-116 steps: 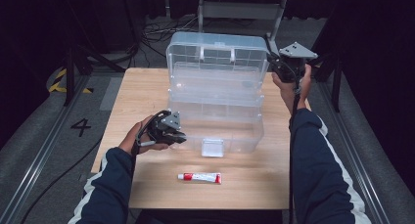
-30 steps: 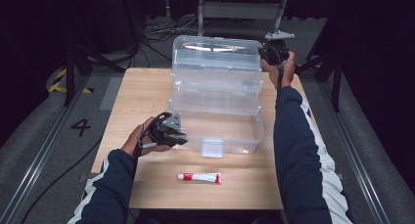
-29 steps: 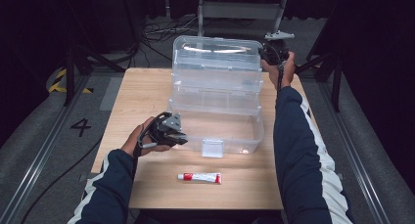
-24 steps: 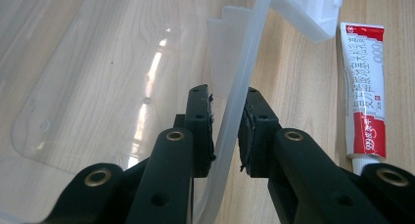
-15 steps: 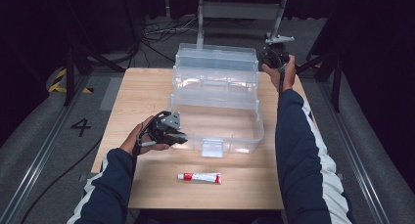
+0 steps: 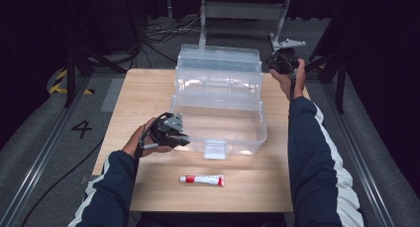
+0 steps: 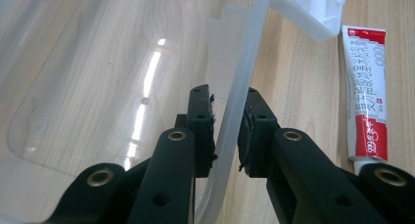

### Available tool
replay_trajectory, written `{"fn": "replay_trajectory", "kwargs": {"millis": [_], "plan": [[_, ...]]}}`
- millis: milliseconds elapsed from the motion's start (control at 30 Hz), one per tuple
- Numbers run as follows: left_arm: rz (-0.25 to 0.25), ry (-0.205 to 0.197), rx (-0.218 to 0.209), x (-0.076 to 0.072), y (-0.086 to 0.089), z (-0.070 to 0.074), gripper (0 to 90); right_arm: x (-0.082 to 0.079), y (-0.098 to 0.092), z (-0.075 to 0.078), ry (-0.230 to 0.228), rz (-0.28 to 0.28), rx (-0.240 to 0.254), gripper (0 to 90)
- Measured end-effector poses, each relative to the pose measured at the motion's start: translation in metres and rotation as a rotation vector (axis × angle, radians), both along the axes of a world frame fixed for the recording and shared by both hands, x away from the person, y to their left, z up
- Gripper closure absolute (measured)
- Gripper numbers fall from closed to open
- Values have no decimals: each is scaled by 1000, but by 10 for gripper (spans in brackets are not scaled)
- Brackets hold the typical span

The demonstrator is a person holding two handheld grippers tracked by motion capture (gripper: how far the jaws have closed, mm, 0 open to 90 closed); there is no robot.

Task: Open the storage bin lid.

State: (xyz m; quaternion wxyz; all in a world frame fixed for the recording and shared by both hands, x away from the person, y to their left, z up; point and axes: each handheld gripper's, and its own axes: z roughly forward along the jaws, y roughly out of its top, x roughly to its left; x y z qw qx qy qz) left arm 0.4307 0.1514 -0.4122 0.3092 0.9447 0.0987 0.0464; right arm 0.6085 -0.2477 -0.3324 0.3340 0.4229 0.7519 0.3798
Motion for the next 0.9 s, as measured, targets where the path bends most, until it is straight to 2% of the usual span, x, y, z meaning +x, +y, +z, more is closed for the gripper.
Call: {"fn": "replay_trajectory", "kwargs": {"millis": [67, 400, 900], "plan": [[4, -3, 12, -1, -1, 1, 779, -6, -1, 1, -17, -5, 1, 767], [13, -4, 13, -2, -1, 1, 774, -37, -4, 11, -54, 40, 11, 769], [15, -13, 25, -4, -4, 1, 773, -81, -13, 15, -50, 119, -6, 752]]}}
